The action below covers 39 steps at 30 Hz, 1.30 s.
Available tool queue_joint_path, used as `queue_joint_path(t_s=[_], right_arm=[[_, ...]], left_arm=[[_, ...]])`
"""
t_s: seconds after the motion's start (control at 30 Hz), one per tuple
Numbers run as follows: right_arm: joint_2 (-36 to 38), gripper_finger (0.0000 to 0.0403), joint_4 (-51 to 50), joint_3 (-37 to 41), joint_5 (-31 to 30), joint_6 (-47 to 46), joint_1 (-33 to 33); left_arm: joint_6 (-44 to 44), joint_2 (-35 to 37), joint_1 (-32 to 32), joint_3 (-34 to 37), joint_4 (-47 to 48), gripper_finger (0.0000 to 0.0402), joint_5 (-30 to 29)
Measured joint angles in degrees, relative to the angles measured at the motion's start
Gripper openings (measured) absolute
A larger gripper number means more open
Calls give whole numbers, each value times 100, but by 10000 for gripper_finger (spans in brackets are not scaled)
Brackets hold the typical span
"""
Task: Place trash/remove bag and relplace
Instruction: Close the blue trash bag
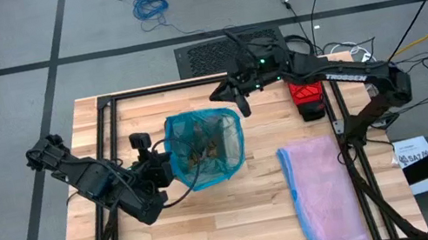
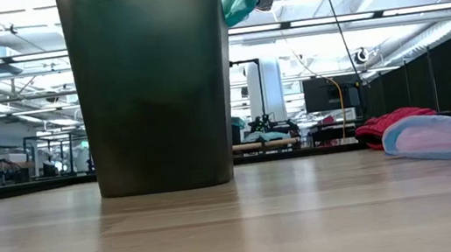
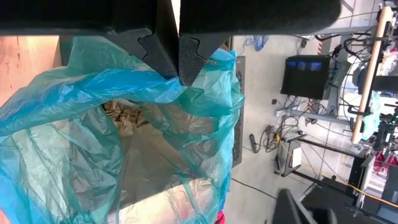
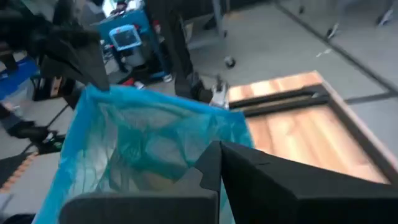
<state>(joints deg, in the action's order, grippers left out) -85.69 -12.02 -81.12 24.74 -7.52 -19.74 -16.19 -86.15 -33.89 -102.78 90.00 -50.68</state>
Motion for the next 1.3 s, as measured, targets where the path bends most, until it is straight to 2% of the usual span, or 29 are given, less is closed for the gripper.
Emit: queue_joint_path(t_s=[0.1,0.17,0.3,0.43,0.53,0.63,0.73,0.83,0.9,1.07,1.3], right_arm=[[45,0,-182,-4,-253,-96,-73],[-38,7,-534,-2,-198,-272,-272],[-449,53,-948,4,671,-728,-688],[-865,122,-805,4,944,-934,-879],[-1180,166,-345,4,1822,-1242,-945],[-1391,191,267,4,2622,-1688,-862],[-1574,196,508,0,2852,-2046,-737],[-1652,180,546,-7,2858,-2060,-675],[-1674,150,547,-9,2651,-1955,-608],[-1663,22,628,0,2196,-1413,-495],[-1185,2,717,4,1080,-107,-63]], left_arm=[[3,0,0,0,0,1,0],[2,2,0,0,1,1,0],[2,0,0,0,1,1,4],[3,0,0,0,2,1,10],[5,2,0,2,2,1,12],[7,0,0,2,2,1,74],[6,2,0,2,2,1,107],[-4,1,0,2,2,1,115],[-2,2,0,2,2,1,116],[-4,2,0,2,0,1,116],[-64,2,0,2,1,1,120]])
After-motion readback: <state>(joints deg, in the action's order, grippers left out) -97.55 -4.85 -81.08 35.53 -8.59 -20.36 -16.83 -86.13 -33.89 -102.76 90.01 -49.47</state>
